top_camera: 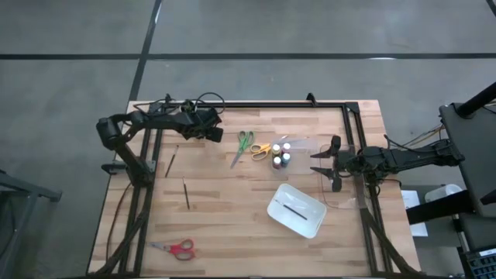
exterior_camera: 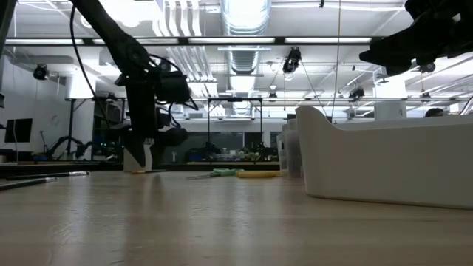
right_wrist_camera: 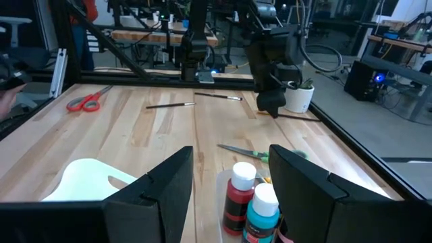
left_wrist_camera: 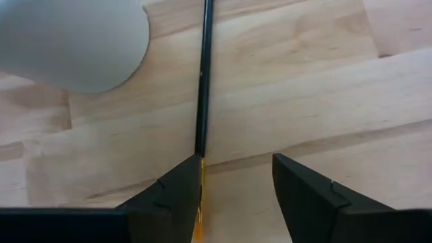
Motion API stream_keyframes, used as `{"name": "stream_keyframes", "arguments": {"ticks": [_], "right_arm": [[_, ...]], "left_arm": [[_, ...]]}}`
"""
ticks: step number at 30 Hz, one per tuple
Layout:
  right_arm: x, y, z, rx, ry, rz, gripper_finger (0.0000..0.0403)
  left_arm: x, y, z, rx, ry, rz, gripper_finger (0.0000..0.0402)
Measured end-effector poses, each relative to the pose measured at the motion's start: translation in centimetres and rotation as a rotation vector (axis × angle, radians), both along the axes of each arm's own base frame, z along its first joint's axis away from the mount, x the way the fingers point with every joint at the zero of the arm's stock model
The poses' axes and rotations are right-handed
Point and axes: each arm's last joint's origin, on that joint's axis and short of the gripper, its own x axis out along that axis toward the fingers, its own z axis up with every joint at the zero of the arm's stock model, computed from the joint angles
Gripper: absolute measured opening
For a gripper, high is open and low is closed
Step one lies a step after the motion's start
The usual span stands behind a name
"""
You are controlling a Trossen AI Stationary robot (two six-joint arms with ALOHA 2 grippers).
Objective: Pick & Place Paint Supplies
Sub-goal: Put the black paintbrush into the white bin
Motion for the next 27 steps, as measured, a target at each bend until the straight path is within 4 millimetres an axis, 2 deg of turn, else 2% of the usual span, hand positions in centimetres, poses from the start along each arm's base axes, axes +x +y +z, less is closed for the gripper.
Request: {"name": "stream_keyframes", "arguments": {"ticks": [7, 16, 21, 27], "right_arm": [[0.0, 0.0, 0.0, -0.001, 0.000, 0.000, 0.0191], [0.0, 0.0, 0.0, -0.001, 0.000, 0.000, 0.0191], [0.0, 0.0, 0.0, 0.000, 0.000, 0.000, 0.0191], [0.0, 0.0, 0.0, -0.001, 0.000, 0.000, 0.0191]], "left_arm": [[-0.2, 0.3, -0.1, -0.029, -0.002, -0.033, 0.0184], [-0.3, 0.6, -1.7, -0.031, 0.006, -0.019, 0.0184], [-0.3, 0.7, -1.8, -0.039, 0.000, -0.019, 0.0183], [-0.2, 0.7, -1.8, -0.042, -0.009, -0.021, 0.0149]]}}
